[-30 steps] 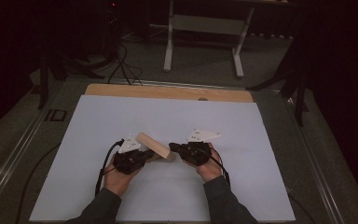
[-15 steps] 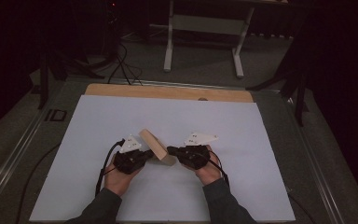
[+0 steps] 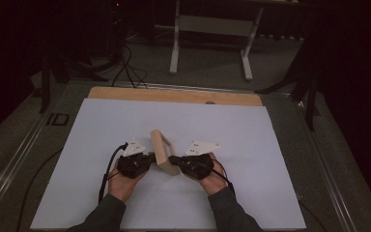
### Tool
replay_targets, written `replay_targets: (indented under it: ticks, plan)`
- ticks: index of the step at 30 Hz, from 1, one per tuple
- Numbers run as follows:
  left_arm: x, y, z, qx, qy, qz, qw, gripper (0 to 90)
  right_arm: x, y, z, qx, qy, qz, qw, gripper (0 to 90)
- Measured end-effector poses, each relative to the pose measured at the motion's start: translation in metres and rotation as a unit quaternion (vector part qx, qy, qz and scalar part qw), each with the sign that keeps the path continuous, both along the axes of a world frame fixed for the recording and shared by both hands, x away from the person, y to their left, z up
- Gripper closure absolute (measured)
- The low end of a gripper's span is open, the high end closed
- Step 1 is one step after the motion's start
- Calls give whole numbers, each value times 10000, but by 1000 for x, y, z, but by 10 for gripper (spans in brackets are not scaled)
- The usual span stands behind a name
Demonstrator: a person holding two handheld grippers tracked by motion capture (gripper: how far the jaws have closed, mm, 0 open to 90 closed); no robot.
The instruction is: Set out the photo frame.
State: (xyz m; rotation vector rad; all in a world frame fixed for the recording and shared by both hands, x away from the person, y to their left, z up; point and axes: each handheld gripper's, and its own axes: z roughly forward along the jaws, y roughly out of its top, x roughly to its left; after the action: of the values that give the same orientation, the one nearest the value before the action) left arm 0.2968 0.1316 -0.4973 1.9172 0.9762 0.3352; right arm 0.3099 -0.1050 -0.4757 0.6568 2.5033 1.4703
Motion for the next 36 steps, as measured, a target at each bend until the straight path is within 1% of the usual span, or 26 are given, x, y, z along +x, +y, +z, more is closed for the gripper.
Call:
replay_targets:
  ticks: [5, 15, 21, 25, 30, 36]
  plan:
    - [2, 2, -1, -31, 11, 15, 10000, 896, -4, 6, 0, -83, -35, 98, 9999, 886]
    - [4, 4, -3, -51, 63, 59, 9999, 896, -8, 13, 0, -84, -54, 161, 9998, 886]
    - [5, 5, -3, -44, 56, 70, 9999, 895, -9, 17, 0, -87, -74, 194, 9997, 878]
    - [4, 6, -3, -40, 24, 57, 10000, 881, -10, 16, 0, -112, -104, 162, 9998, 862]
    - [2, 11, 1, -147, -53, 99, 9998, 845, -11, 14, 2, -155, -189, 116, 9996, 849]
    - [0, 17, 5, -173, -112, 187, 9996, 816, -10, 7, 6, -100, -226, -24, 9997, 830]
